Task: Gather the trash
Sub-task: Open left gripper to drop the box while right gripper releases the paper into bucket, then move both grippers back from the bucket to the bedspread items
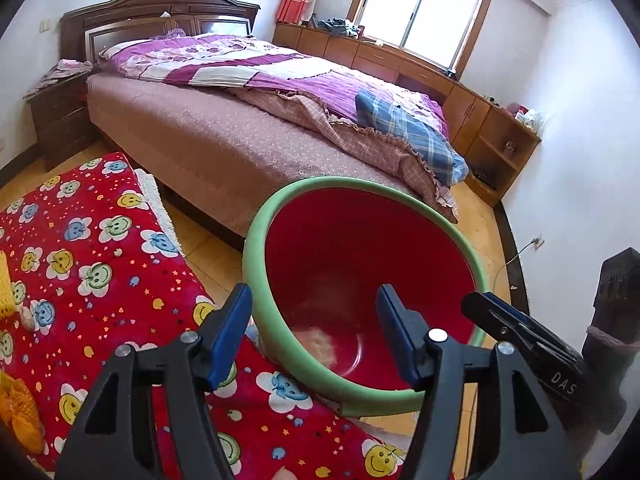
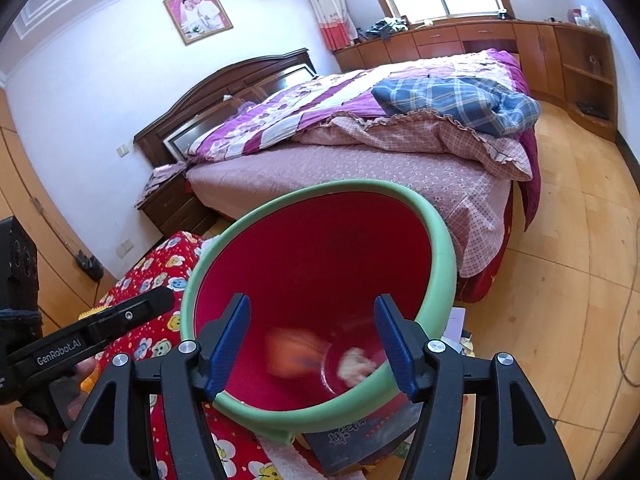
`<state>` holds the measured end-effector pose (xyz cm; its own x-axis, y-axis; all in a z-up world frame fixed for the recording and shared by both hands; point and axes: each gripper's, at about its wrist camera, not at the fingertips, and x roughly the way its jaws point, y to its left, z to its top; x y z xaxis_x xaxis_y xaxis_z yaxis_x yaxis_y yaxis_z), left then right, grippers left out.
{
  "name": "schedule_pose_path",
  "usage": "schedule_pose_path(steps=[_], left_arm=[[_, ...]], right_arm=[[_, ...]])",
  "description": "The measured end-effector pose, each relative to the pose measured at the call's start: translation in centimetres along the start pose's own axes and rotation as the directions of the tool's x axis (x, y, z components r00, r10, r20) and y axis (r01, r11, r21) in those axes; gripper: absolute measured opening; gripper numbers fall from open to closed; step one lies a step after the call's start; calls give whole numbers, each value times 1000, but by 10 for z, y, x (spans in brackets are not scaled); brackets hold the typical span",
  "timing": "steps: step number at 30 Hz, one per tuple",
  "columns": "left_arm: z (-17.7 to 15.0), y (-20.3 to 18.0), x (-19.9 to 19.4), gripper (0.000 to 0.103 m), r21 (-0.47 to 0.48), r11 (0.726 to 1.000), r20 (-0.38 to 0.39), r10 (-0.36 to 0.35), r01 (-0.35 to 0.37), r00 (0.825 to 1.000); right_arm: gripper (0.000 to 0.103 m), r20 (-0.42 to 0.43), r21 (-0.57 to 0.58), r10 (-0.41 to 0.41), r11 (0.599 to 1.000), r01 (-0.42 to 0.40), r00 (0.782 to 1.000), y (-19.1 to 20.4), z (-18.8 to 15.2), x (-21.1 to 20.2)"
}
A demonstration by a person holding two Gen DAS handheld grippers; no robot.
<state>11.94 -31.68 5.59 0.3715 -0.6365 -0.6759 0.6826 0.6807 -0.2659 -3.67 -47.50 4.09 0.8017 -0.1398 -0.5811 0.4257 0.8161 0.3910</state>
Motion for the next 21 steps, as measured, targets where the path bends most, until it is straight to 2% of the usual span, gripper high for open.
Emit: schedule_pose_path(steps=[10, 21], left_arm=[[-6, 6, -27, 64, -30, 999, 15, 13, -13, 1000], [-23, 28, -75, 64, -89, 995, 55, 58, -53, 997]], right_arm=[[66, 3, -4, 5, 1000, -5, 1000, 8, -3, -12], [66, -2, -49, 28, 998, -28, 1000, 40, -14, -30]])
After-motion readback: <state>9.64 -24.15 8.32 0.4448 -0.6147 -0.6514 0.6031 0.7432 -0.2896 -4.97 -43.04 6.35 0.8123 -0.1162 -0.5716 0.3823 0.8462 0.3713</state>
